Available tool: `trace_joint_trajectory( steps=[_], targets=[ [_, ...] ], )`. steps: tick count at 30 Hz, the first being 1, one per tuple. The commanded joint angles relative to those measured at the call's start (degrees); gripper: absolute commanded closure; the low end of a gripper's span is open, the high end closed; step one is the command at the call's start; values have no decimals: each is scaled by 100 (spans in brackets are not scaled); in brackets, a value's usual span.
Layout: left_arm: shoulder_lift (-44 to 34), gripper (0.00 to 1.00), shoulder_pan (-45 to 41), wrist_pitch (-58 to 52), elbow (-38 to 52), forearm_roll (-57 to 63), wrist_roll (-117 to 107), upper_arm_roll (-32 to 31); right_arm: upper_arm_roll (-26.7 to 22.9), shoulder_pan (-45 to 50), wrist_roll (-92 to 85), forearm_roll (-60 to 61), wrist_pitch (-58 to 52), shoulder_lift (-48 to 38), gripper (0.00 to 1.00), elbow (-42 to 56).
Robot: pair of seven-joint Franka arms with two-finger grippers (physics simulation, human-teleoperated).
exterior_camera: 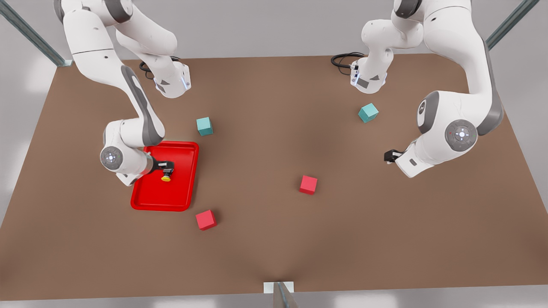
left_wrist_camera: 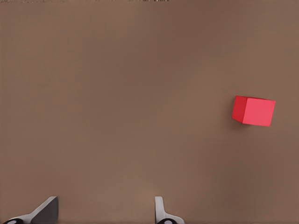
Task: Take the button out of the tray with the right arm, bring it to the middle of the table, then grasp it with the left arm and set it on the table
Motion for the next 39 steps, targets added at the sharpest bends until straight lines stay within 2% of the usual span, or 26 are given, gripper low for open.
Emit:
trace_joint_trajectory(
  steps=[1,6,23,39],
  targets=[
    [4,0,-26,136,-11,28,-165,-2,104,-230,540,37,1103,100,0,-189],
    [109,0,-17,163,-11,37,-165,-2,271,-406,540,38,1754,161,0,-707],
    [232,0,-17,409,-143,37,-165,-2,280,-468,443,-463,2238,258,0,-1384],
    [303,0,-9,628,-178,177,-156,-2,280,-503,443,-718,2536,530,0,-1393]
  ],
)
